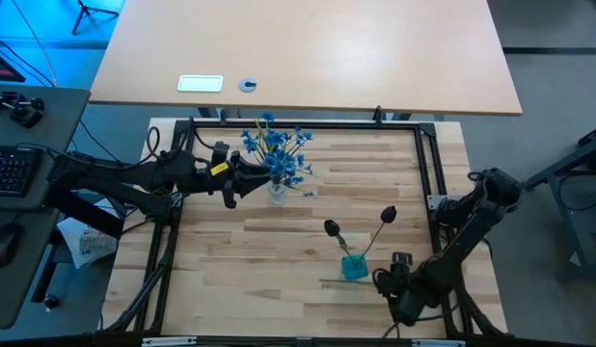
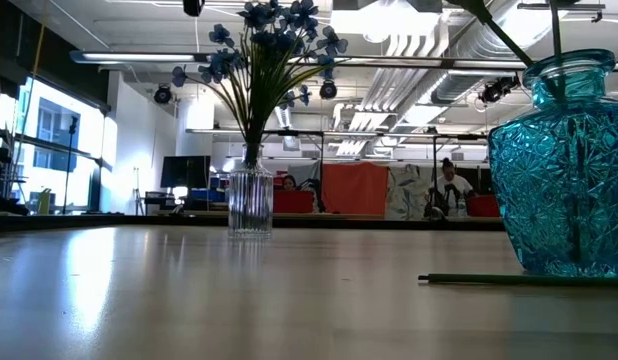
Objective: Sort flowers into vase by color
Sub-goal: Put the dark blue flower into the blue vase
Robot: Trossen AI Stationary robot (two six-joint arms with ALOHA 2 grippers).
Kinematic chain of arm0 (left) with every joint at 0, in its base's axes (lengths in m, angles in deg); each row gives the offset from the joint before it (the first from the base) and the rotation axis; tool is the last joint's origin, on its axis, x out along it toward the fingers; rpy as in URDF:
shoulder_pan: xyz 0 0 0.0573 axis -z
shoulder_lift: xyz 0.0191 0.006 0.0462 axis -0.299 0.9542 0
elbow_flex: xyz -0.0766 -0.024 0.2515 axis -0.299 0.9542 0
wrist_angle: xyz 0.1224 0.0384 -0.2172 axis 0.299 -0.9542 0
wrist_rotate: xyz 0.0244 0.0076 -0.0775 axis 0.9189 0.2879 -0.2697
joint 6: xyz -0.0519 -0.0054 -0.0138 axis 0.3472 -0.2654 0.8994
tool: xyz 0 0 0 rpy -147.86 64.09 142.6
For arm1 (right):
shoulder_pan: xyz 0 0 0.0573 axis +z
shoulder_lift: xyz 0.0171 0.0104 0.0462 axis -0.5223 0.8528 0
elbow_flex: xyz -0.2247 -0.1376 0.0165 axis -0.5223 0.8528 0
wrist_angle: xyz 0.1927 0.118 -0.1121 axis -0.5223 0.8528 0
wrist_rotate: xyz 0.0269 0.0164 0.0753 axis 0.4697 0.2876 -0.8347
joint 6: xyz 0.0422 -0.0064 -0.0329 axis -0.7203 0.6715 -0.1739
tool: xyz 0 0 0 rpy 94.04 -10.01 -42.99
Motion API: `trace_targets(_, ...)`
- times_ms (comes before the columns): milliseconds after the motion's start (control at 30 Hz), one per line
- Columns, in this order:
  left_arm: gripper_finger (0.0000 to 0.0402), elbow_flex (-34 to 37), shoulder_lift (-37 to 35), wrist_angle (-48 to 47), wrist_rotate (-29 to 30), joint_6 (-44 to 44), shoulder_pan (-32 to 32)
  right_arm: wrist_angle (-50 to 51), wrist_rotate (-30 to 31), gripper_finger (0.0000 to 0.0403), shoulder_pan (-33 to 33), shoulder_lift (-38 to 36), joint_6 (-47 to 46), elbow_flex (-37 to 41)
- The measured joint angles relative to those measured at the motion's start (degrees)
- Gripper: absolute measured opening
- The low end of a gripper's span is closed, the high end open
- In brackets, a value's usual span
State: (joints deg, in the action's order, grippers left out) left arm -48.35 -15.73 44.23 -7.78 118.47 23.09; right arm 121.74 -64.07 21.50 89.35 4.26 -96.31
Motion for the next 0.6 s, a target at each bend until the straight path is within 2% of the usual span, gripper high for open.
trace_targets(267,0.0172,0.0,0.0,-3.9,-5.5,3.8,0.0,0.1,-0.1,0.0194,-4.1,4.1,4.2,0.0)
trace_targets(400,0.0172,0.0,0.0,-4.3,-6.8,3.9,0.0,-3.0,-1.3,0.0191,-6.3,4.2,6.8,0.9)
trace_targets(600,0.0172,0.0,0.0,-4.7,-7.8,3.9,0.0,-10.7,-6.4,0.0190,-7.4,4.2,6.8,6.8)
